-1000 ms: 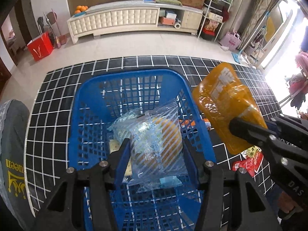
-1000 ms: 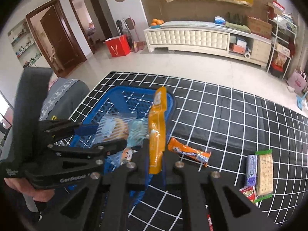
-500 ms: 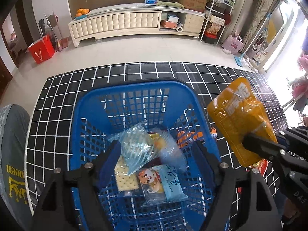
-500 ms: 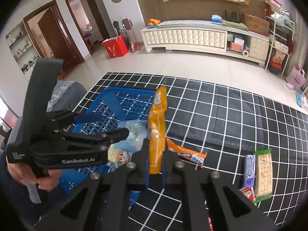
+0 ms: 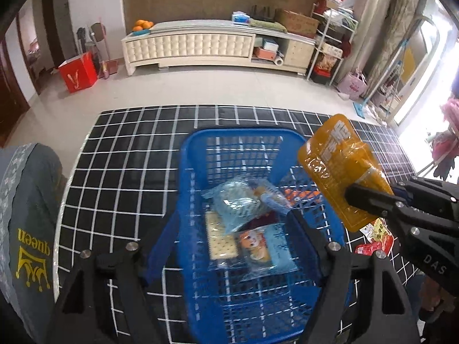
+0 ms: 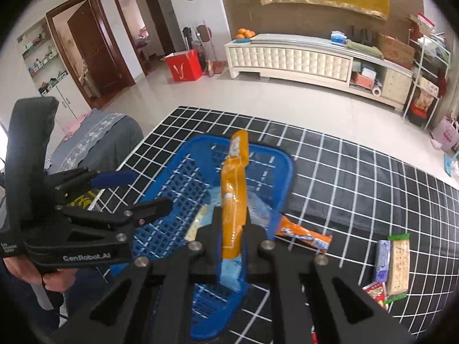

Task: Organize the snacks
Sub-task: 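Release the biscuit bag with the left tool while the right lowers the orange pouch into the basket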

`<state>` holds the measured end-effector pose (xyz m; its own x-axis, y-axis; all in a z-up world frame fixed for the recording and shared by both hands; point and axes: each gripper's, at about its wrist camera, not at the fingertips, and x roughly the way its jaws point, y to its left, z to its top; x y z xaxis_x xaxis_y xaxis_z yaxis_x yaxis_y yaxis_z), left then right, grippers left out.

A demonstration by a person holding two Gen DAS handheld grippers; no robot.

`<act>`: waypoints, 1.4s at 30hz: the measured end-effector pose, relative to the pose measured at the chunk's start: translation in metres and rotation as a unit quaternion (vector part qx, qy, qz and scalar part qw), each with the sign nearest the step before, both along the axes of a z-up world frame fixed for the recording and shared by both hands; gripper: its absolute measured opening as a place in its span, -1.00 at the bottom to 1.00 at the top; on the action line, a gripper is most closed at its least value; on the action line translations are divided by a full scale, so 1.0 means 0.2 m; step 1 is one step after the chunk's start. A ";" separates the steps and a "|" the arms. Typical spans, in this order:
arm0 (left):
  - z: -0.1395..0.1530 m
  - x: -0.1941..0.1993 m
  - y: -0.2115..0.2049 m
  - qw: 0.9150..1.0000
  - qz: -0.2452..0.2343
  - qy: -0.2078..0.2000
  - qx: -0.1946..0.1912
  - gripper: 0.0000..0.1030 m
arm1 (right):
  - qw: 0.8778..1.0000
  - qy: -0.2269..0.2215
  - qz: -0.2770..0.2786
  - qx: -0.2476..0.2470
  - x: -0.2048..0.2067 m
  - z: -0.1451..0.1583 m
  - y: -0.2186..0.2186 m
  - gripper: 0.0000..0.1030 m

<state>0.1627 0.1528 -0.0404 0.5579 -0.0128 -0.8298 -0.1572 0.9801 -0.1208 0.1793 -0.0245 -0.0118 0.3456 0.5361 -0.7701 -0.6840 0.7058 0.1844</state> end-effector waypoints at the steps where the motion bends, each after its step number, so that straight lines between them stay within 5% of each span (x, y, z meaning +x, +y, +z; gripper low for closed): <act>1: 0.00 -0.02 0.03 1.000 0.005 -0.001 -0.003 0.44 | 1.000 0.000 0.003 -0.004 0.00 0.00 0.03 -0.74; 22: -0.18 -0.11 0.41 0.998 0.042 0.006 -0.040 0.44 | 0.994 0.072 0.024 -0.080 0.07 -0.35 0.51 -0.74; 32: -0.25 -0.07 0.43 0.998 0.046 0.013 -0.046 0.44 | 0.991 0.070 0.027 -0.113 0.13 -0.46 0.61 -0.73; 35: -0.25 -0.09 0.43 0.998 0.050 0.015 -0.047 0.44 | 0.989 0.077 0.031 -0.120 0.15 -0.49 0.63 -0.65; 39: -0.23 -0.12 0.41 0.998 0.052 0.013 -0.043 0.44 | 0.991 0.061 0.024 -0.118 0.12 -0.45 0.58 -0.06; 42: -0.19 -0.14 0.38 0.998 0.051 0.010 -0.037 0.44 | 0.993 0.048 0.024 -0.104 0.08 -0.38 0.51 0.02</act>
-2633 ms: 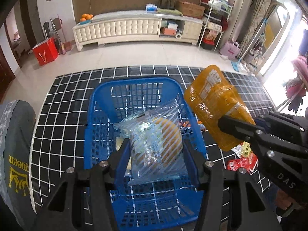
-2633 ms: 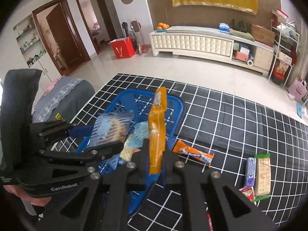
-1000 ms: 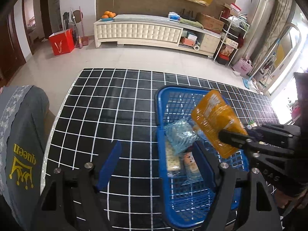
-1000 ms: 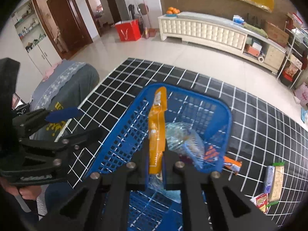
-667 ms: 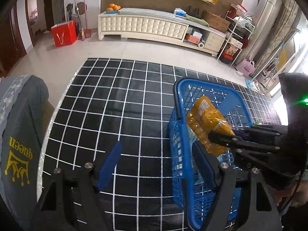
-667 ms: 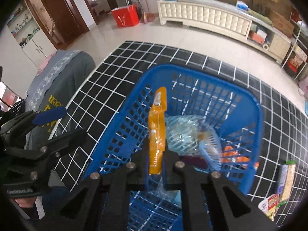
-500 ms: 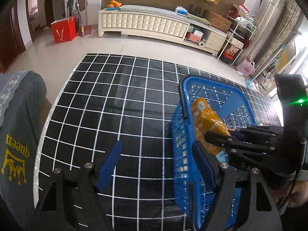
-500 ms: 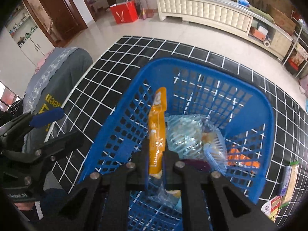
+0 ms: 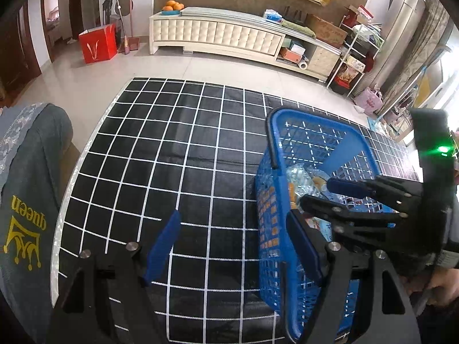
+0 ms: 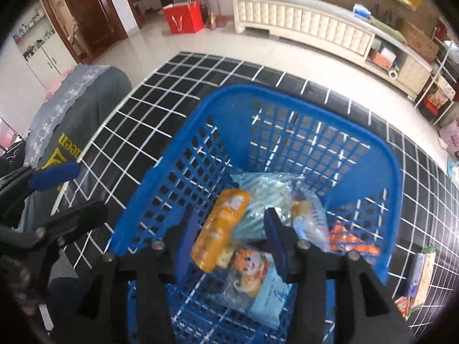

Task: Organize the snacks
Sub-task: 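Release the biscuit bag with the left tool while the right lowers the orange pouch into the basket, then move both tools back over the remaining snacks on the mat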

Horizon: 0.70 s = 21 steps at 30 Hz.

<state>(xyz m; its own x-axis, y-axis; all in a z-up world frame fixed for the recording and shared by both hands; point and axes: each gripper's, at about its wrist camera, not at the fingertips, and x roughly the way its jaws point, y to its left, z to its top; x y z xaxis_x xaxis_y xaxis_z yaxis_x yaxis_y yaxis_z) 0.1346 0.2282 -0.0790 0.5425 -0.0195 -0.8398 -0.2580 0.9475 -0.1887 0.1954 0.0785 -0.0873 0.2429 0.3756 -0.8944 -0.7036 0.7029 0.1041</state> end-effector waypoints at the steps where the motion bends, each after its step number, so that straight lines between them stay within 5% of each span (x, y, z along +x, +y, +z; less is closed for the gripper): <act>1: 0.01 0.00 -0.01 1.000 -0.001 -0.001 0.000 0.44 | 1.000 -0.002 0.000 0.007 -0.02 0.03 -0.03 0.03; 21: 0.31 -0.14 -0.55 0.997 -0.060 -0.039 0.039 0.44 | 0.995 -0.060 -0.058 0.063 -0.25 0.47 -0.64 0.26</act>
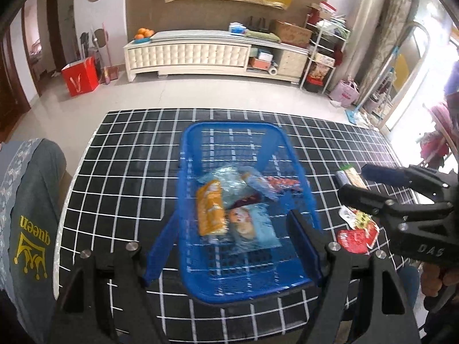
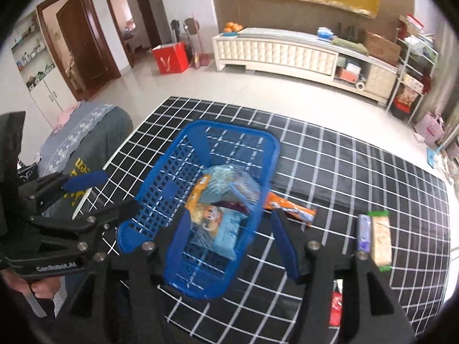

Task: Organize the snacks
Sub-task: 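Move both tools back over the remaining snacks on the mat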

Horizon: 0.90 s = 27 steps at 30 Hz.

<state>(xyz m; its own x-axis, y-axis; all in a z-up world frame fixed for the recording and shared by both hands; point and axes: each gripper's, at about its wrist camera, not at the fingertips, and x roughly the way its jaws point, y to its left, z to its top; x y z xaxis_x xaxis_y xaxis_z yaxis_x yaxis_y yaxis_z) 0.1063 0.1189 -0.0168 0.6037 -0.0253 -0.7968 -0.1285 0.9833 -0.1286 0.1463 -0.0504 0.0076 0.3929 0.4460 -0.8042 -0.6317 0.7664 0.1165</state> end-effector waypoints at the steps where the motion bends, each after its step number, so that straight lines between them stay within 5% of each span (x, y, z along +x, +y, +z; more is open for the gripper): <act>1: 0.01 0.00 -0.03 1.000 -0.004 -0.002 0.003 0.44 | 1.000 -0.003 -0.006 0.004 -0.01 0.02 -0.05 0.28; 12: 0.06 0.03 -0.46 0.998 -0.059 -0.013 0.026 0.52 | 0.998 -0.015 -0.059 0.018 -0.05 0.09 -0.45 0.35; 27: -0.08 0.18 -0.79 0.995 -0.092 0.019 0.033 0.52 | 0.996 0.017 -0.091 0.010 0.09 -0.09 -0.80 0.37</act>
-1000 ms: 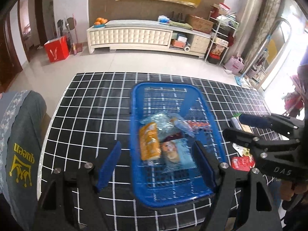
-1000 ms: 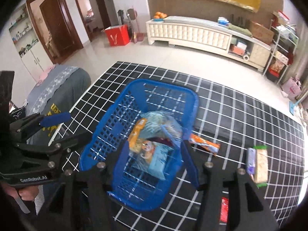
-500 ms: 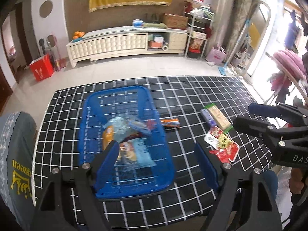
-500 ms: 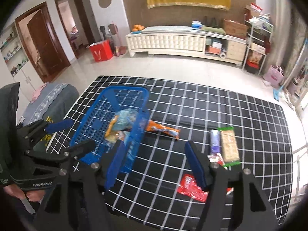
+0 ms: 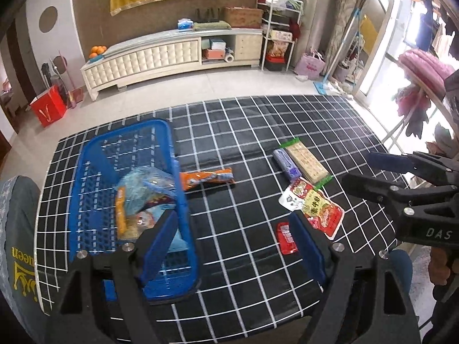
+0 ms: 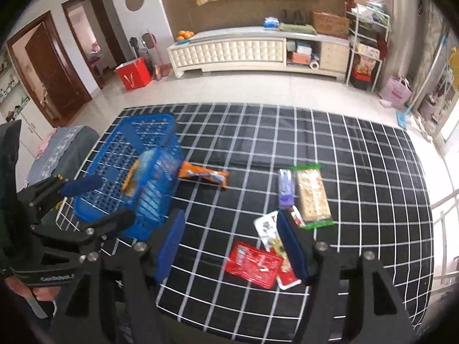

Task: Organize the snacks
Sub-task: 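Move both tools back over the remaining snacks on the mat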

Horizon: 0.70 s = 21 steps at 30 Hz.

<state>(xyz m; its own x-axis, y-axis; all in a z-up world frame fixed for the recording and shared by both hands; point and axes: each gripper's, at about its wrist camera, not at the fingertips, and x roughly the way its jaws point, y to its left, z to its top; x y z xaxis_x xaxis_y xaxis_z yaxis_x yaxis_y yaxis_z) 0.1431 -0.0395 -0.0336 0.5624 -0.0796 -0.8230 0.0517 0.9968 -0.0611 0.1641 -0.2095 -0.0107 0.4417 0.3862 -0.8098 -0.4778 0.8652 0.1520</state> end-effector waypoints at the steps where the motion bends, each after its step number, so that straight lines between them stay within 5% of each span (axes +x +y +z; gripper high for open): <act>1: -0.03 0.01 -0.02 1.000 -0.002 0.005 0.000 0.52 | 1.000 0.006 -0.004 -0.004 0.02 -0.03 -0.03 0.38; 13: -0.39 0.12 -0.31 0.997 -0.029 0.068 -0.001 0.52 | 0.995 0.070 -0.026 -0.064 0.22 -0.51 -0.27 0.39; 21: -0.59 0.16 -0.35 0.995 -0.025 0.099 -0.002 0.52 | 0.990 0.098 0.004 -0.100 0.32 -0.74 -0.24 0.39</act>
